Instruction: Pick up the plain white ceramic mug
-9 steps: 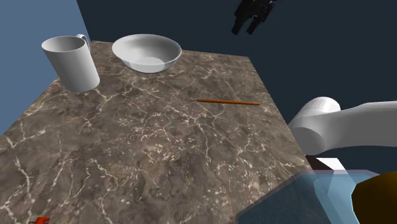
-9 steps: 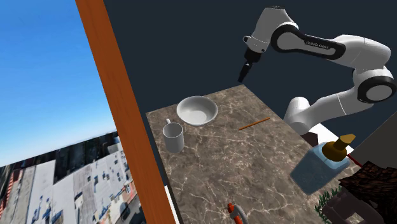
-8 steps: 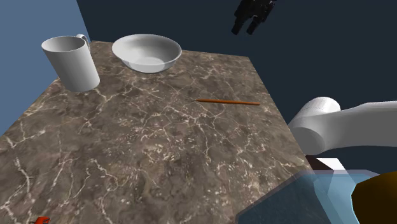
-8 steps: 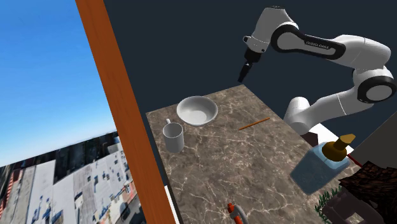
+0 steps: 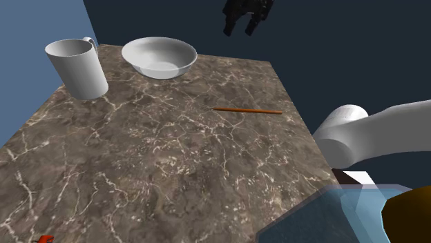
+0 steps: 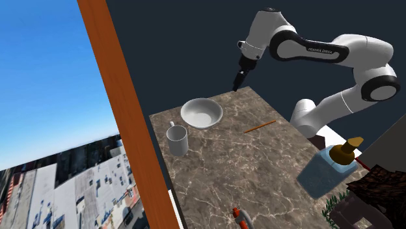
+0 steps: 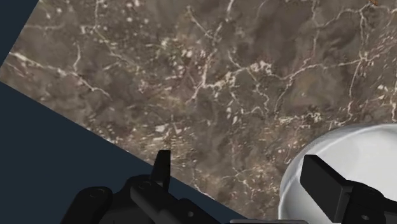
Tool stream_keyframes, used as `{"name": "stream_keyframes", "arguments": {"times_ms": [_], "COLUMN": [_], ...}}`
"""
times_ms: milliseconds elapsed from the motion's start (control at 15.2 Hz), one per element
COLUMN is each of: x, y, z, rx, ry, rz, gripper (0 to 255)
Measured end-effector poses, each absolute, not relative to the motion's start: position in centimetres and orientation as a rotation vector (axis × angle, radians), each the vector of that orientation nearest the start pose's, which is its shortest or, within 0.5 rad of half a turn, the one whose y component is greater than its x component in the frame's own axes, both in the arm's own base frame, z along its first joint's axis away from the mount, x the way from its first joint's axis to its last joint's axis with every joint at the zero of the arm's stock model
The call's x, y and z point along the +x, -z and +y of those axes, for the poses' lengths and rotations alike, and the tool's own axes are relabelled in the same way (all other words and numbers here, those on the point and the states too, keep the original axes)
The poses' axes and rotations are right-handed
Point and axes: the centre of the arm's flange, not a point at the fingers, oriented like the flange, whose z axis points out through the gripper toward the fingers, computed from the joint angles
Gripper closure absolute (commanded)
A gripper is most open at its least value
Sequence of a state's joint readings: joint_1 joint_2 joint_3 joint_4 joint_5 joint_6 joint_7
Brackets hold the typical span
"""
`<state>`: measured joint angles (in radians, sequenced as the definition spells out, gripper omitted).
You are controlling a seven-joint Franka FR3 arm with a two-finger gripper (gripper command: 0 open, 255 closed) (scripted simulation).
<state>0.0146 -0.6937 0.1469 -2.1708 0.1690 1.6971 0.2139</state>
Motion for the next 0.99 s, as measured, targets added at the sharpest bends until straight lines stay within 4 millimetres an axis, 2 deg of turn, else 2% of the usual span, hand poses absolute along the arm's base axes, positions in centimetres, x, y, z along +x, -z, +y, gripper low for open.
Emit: {"name": "stream_keyframes", "arguments": {"times_ms": [726, 990], "x": [39.6, 41.3], "y": [-66.3, -66.9], "z": [22.6, 28.1], "rx": [-3.052, -3.066], "ry": [0.278, 0.271], "rz": [0.151, 0.162], "gripper": [0, 0]}}
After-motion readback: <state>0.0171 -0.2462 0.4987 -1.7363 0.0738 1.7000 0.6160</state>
